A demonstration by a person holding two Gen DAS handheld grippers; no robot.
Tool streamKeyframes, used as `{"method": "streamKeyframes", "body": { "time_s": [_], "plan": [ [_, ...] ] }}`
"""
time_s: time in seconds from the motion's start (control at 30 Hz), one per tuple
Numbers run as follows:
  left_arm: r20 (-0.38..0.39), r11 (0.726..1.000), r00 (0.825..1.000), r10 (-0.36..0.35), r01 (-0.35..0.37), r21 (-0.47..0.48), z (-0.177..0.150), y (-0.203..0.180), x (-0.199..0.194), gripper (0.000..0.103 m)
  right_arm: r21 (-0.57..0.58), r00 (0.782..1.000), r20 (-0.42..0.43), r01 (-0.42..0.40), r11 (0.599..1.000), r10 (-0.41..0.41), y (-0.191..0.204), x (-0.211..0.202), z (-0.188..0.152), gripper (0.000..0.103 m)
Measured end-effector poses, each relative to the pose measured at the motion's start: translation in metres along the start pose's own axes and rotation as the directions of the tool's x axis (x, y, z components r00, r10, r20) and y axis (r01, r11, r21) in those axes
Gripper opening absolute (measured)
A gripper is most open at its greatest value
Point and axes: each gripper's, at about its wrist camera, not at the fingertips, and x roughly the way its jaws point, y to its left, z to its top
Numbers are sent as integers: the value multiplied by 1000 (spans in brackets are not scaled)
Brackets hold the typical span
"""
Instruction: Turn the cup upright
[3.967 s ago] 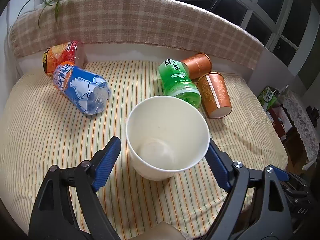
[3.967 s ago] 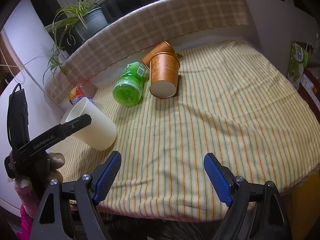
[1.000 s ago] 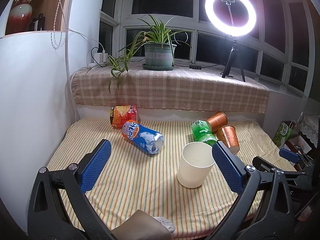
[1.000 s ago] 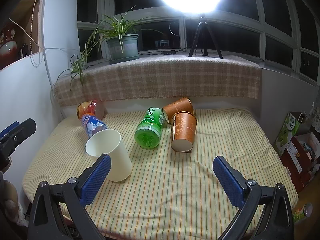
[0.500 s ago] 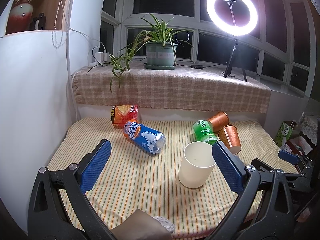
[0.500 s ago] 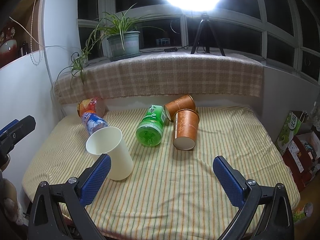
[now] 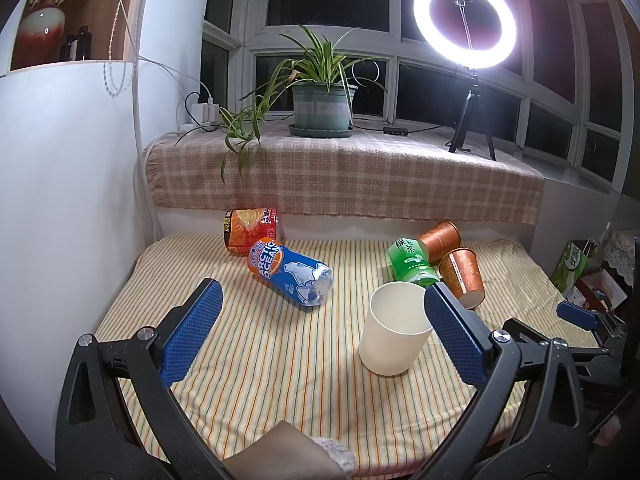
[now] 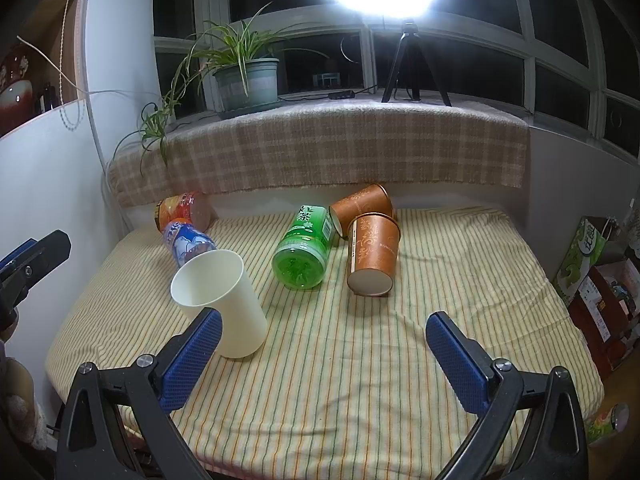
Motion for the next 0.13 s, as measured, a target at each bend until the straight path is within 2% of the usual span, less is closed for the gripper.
{"method": "streamKeyframes", "body": {
  "time_s": [0.13],
  "plan": [
    [5, 1000, 1000, 8, -8, 7, -1, 0, 2, 102, -3, 1000, -4, -2, 1000, 2, 1, 1, -1, 103]
  ]
}}
